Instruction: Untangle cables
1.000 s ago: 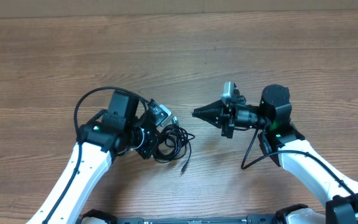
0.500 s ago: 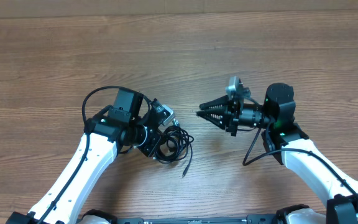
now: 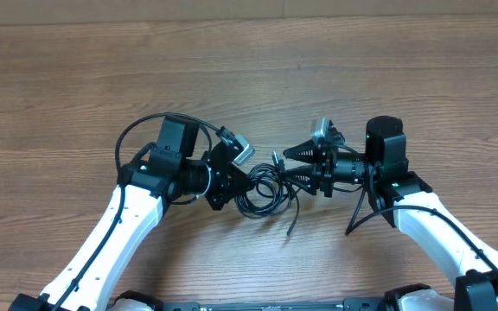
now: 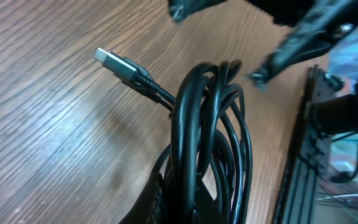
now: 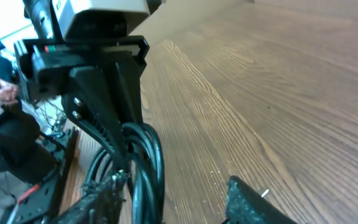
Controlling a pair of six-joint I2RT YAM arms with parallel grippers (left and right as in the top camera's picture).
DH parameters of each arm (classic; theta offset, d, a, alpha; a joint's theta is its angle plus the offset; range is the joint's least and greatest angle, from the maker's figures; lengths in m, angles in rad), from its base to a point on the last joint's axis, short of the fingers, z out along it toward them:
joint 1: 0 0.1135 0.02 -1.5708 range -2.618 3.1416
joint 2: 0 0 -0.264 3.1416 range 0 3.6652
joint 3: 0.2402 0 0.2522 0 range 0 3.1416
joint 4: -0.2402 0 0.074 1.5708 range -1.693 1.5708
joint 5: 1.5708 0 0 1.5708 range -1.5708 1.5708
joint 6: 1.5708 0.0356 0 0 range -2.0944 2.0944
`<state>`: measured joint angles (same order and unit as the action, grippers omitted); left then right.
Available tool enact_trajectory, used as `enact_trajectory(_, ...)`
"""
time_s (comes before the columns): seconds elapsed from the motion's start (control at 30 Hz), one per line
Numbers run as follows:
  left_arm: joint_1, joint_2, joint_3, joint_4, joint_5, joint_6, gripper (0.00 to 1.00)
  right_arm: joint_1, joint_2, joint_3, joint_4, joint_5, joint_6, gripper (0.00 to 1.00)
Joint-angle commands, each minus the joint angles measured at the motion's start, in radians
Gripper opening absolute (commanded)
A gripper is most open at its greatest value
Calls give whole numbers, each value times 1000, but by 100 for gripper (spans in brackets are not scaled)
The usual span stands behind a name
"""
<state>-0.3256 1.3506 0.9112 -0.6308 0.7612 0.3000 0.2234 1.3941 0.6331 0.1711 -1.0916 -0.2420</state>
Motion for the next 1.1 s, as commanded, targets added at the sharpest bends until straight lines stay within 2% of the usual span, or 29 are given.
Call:
enact_trajectory(0.0, 4, 1, -2, 8, 71, -17, 4, -1, -12, 11, 2, -2, -39, 49)
enact_trajectory(0.17, 4, 1, -2, 16, 70, -17, 4, 3, -12, 11, -35, -2, -103, 46)
enact_trajectory(0.4, 4, 2, -2, 26, 67, -18, 4, 3, -12, 11, -39, -2, -108, 24)
enact_trajectory(0.67, 5, 2, -2, 71, 66, -47, 4, 3, -12, 11, -39, -2, -108, 4)
enact_trajectory(0.93, 5, 2, -2, 68, -16, -76, 5, 3, -12, 11, -37, -5, -107, 4)
enact_trajectory(1.07, 5, 2, -2, 63, -35, -77, 4, 2, -12, 11, -3, -65, -106, 4)
